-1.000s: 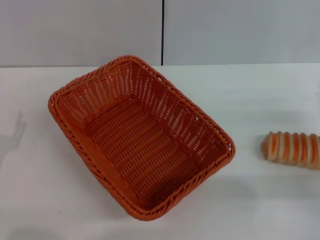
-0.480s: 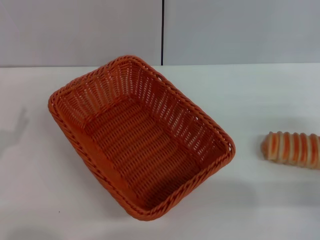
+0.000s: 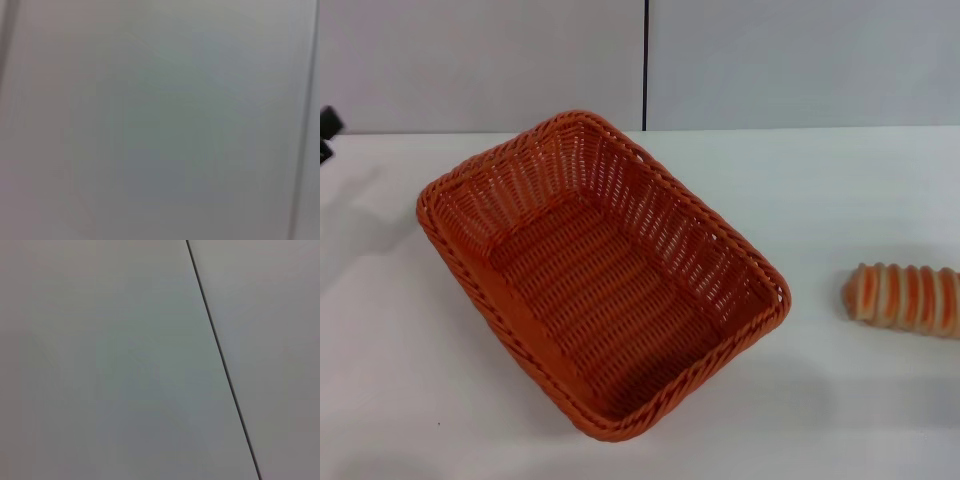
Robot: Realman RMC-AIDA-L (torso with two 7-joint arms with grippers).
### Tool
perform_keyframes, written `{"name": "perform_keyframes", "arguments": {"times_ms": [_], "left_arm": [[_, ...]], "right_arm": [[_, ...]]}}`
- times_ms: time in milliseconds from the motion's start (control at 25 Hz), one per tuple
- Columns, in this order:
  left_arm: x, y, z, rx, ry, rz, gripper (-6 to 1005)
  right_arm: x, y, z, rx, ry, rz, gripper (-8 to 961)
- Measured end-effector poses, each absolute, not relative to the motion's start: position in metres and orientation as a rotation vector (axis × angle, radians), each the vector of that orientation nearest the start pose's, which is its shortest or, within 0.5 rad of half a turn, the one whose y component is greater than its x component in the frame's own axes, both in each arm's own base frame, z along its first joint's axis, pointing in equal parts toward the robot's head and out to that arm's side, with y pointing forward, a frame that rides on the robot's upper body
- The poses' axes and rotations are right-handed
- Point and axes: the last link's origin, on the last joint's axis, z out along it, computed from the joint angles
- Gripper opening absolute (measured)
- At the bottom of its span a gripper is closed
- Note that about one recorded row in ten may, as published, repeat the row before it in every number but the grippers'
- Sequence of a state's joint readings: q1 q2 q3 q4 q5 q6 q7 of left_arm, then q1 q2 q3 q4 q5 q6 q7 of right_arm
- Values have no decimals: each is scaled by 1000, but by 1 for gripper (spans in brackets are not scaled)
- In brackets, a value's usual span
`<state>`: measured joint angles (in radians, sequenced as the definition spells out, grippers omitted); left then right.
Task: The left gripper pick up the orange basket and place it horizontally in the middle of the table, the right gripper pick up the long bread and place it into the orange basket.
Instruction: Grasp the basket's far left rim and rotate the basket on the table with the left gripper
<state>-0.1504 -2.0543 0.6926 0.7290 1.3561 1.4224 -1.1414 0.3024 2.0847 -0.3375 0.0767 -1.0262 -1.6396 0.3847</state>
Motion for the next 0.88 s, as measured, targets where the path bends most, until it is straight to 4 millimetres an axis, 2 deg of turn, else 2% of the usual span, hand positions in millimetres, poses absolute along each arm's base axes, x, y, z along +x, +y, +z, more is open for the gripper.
{"name": "perform_keyframes", "arguments": {"times_ms": [80,200,240,480,560,680,880], "left_arm": [[-336,284,97,-2073,-596,-816,784],[-331,288,98,-2120,-602,-772,785],[-316,297,108,-2211,-620,-658,785],[-279,312,118,-2331,-630,-447,785],[-263,317,114,-2372,-606,-353,785],[-242,327,96,-2447,-578,-184,785],[-218,339,70,-2526,-527,-18,784]], "right_arm": [[350,250,27,-1345,522,994,619],[349,250,27,-1345,520,996,618],[349,250,27,-1344,521,997,618],[349,248,28,-1340,514,1007,618],[347,247,30,-1336,503,1019,618],[346,246,31,-1332,492,1031,618],[345,244,31,-1329,489,1037,619]]}}
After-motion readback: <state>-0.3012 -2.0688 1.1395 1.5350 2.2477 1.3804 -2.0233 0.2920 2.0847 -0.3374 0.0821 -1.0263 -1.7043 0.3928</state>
